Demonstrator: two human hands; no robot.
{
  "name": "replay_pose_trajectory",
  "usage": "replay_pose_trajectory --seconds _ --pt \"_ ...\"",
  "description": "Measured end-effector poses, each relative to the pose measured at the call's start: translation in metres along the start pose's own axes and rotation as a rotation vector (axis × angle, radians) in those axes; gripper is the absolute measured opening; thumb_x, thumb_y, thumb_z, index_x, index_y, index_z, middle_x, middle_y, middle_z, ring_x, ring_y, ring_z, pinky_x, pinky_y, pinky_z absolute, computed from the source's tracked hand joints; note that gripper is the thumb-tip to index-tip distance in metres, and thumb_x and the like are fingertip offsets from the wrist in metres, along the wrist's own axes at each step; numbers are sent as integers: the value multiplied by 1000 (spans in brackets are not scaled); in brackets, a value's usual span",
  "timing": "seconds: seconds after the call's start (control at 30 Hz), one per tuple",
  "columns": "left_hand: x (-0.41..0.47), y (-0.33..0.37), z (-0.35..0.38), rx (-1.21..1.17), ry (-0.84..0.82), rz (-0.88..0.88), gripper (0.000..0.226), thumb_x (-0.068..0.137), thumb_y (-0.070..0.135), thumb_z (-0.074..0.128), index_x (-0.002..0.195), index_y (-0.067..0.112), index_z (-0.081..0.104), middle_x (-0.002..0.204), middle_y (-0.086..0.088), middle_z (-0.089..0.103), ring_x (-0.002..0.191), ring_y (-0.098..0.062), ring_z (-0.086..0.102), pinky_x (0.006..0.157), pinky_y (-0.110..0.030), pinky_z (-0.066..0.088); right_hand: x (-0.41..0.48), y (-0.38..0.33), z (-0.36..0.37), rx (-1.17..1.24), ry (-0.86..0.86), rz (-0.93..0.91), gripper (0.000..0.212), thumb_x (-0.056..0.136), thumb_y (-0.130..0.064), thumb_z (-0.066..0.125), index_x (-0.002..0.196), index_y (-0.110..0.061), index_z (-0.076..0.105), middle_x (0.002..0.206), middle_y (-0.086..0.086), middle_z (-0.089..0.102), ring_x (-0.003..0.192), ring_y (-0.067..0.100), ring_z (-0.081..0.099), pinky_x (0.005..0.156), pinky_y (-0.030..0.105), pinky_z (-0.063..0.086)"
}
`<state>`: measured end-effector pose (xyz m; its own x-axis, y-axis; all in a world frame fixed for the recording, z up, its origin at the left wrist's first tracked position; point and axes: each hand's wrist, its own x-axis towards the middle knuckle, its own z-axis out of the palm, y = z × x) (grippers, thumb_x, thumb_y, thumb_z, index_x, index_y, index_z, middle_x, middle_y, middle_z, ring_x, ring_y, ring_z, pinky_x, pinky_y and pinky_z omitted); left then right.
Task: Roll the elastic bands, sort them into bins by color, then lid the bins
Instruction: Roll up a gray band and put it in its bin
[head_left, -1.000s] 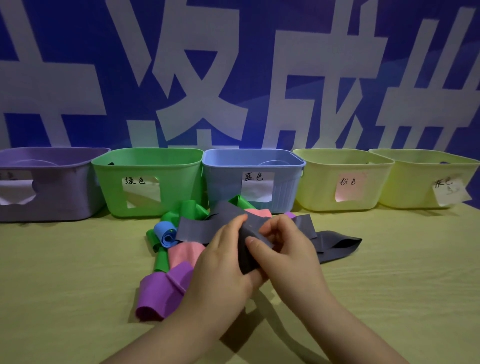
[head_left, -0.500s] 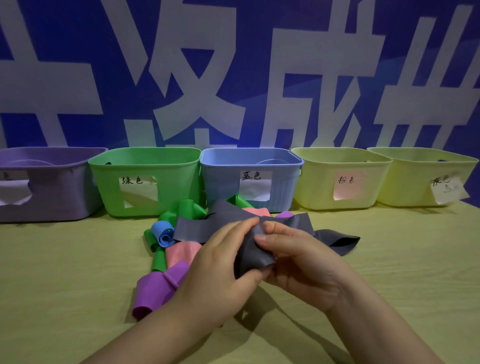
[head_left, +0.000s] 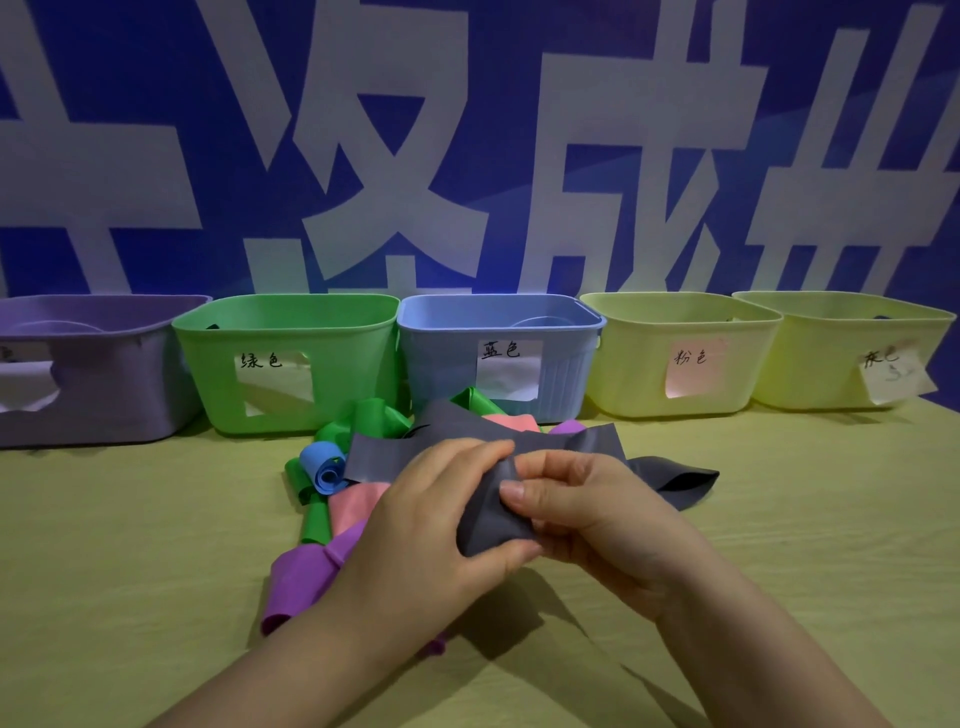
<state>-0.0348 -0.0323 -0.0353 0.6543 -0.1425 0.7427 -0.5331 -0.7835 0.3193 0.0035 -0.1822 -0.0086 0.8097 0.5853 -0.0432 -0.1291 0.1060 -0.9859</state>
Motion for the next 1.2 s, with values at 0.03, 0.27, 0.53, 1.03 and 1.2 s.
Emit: replay_pose_trajectory --seconds 0.03,0.27,0.53,1.03,1.2 --pt "0 -1 0 2 -9 5 61 66 53 62 118 20 56 108 12 55 99 3 48 89 1 28 0 1 0 -37 7 -10 15 74 -8 66 88 -5 63 74 8 65 62 12 61 54 20 50" --pt "0 0 1 2 31 -4 71 57 60 62 118 27 47 104 23 50 96 8 44 88 4 25 -3 -3 1 8 -103 -17 18 88 0 50 86 -7 66 74 6 67 62 12 63 54 21 50" --pt "3 -5 1 27 45 12 60 53 62 64 101 30 47 101 20 50 94 -1 46 85 -3 29 -2 -4 0 81 -145 19 19 90 0 48 106 2 59 81 12 63 65 14 61 57 22 51" --pt "2 0 -3 23 -20 109 66 62 56 62 122 32 46 110 19 46 100 1 47 91 1 25 -2 -5 -3 69 -94 8 36 71 -3 68 106 -3 60 88 18 62 71 21 64 60 27 55" --pt "3 -2 -4 0 -11 151 64 67 51 64 124 29 45 113 18 48 104 2 47 94 -3 28 -3 -7 -3 91 -98 -7 19 80 1 56 98 -5 60 84 15 61 72 21 60 56 25 53"
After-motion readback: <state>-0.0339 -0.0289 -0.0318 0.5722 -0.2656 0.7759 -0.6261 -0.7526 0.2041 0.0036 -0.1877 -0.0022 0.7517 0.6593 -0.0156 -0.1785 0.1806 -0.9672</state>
